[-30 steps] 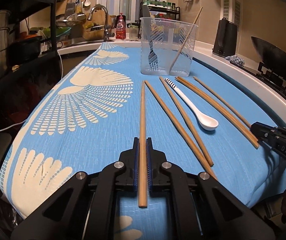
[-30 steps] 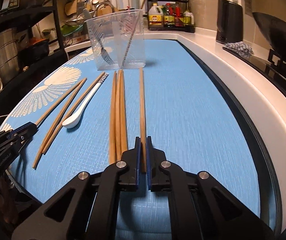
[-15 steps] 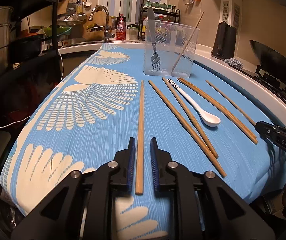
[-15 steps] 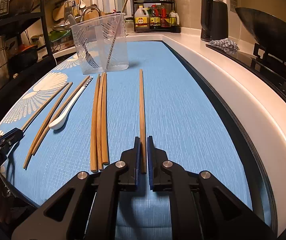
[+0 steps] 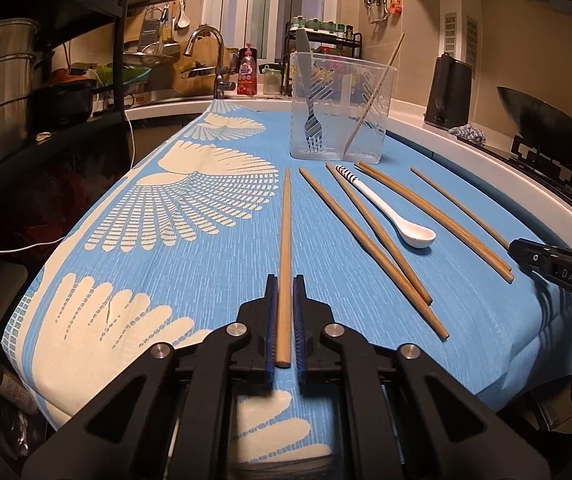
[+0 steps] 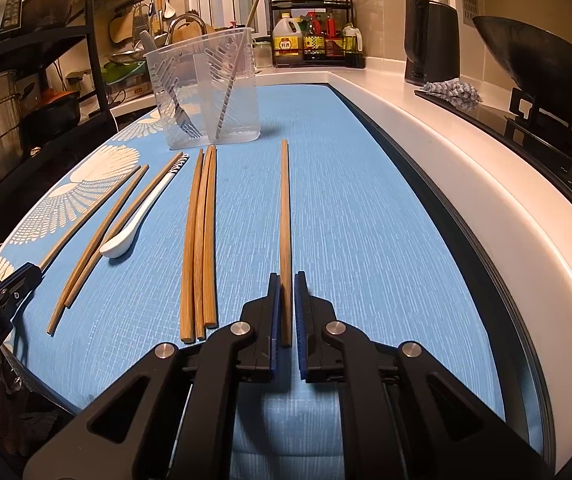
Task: Organize utensils
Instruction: 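Close the left tool on one chopstick while the right tool grasps another chopstick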
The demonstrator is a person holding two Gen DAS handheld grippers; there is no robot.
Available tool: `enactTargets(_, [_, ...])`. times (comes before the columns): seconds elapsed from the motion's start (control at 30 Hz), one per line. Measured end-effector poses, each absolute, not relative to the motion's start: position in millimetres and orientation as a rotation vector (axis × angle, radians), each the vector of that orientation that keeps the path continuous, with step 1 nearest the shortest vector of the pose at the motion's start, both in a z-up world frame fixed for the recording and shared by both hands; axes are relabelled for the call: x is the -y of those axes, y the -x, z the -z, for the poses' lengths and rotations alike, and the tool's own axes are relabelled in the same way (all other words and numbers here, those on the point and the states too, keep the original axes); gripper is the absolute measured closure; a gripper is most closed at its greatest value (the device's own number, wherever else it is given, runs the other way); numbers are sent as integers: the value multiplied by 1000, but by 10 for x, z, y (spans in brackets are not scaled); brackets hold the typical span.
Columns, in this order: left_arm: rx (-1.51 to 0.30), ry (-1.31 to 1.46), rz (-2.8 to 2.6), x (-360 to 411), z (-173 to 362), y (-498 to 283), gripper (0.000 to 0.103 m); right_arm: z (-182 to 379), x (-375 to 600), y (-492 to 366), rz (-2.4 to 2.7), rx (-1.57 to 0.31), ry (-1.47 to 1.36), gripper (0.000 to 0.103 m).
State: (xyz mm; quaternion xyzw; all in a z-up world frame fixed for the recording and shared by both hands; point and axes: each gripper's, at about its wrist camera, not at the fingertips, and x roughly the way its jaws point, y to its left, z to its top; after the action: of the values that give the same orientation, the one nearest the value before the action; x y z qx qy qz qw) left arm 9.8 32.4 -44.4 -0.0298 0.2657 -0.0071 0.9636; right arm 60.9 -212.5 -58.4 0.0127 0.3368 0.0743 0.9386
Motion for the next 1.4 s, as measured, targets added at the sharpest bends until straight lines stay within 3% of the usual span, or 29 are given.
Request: enactTargets(1.4, [-535,62,16,-340,392,-108,96,448,2149,-598,-148,-685,-60,98])
